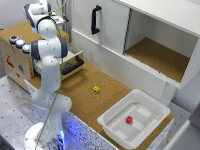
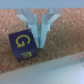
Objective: Push the purple block inside the drawer
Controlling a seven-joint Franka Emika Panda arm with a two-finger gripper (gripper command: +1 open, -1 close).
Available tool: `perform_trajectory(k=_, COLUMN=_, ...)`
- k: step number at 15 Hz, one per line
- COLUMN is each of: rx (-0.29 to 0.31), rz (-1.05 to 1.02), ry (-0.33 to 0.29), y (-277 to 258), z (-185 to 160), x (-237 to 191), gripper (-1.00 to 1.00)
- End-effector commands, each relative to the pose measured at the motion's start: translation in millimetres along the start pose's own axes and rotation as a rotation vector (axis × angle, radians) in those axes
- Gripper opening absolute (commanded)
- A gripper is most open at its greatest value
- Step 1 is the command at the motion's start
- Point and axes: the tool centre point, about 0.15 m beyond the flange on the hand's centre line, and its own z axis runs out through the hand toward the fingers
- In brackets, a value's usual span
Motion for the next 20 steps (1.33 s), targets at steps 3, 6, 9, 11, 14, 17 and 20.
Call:
perform_trajectory(k=3, rx=0.007, rz=0.060, ry=0.072, y=7.4, z=-5.6, x=-50.5, gripper=-1.00)
perform_trajectory(k=6, rx=0.006, rz=0.036, ry=0.110, y=3.0, z=-11.1, x=-26.4, gripper=-1.00)
perform_trajectory(k=9, rx=-0.013, rz=-0.025, ry=0.143, y=-3.7, z=-12.2, x=6.4, gripper=-1.00)
perform_trajectory(k=11, rx=-0.032, rz=-0.070, ry=0.144, y=-10.2, z=-14.5, x=26.5, gripper=-1.00)
perform_trajectory(k=14, rx=-0.036, rz=-0.121, ry=0.164, y=-23.9, z=-20.0, x=44.6, gripper=-1.00)
perform_trajectory(k=17, rx=-0.055, rz=-0.157, ry=0.167, y=-40.1, z=-26.1, x=51.0, gripper=-1.00)
perform_trajectory(k=20, rx=-0.057, rz=-0.161, ry=0.149, y=-49.7, z=-24.8, x=32.7, gripper=-1.00)
